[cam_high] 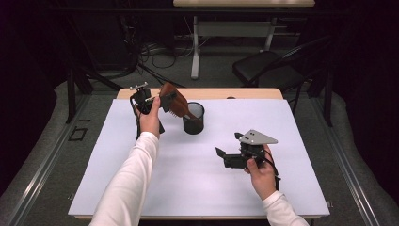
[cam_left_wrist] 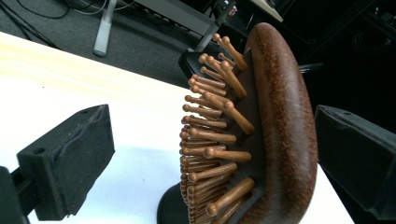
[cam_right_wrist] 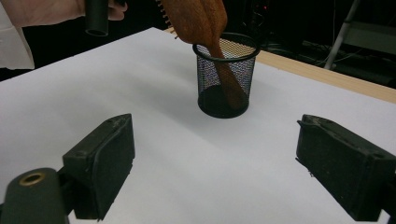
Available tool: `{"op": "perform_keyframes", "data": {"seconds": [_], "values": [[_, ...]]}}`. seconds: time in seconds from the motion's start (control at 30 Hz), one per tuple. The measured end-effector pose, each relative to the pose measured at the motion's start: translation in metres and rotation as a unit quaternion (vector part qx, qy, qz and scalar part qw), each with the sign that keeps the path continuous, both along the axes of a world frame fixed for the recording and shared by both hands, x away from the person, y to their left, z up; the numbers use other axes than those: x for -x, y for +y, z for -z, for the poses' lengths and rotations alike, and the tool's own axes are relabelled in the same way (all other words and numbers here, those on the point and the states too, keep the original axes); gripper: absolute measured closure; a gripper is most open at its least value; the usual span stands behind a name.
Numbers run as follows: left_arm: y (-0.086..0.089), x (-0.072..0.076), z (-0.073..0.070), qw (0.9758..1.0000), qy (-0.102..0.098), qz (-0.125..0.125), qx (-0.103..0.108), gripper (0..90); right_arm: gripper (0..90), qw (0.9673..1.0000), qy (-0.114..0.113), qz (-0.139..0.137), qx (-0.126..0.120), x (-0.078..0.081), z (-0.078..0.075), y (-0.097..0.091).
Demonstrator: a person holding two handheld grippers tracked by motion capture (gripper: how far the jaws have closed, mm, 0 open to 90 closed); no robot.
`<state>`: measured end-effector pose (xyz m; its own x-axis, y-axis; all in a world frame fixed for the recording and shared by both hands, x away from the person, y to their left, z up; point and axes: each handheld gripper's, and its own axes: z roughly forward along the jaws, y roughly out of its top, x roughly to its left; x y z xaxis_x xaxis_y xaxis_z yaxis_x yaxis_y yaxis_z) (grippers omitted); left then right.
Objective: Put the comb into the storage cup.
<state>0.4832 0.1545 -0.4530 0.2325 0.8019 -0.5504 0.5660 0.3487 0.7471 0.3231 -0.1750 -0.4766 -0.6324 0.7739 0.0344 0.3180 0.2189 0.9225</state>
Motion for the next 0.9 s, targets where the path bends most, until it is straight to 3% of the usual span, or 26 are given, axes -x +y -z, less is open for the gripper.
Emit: {"op": "perform_keyframes", "data": {"seconds": [0.67,0.9], "values": [[0.0024,0.0024,-0.0027,0.9998,0.008,0.015,-0.004,0.4,11.2,0.9999,0.002,0.008,-0.005,-0.0005,0.0003,-0.0054],[0.004,0.0051,-0.0066,0.9998,0.003,0.019,-0.005,0.4,11.3,1.0,0.004,0.007,-0.005,-0.0008,0.0006,-0.0038]]}}
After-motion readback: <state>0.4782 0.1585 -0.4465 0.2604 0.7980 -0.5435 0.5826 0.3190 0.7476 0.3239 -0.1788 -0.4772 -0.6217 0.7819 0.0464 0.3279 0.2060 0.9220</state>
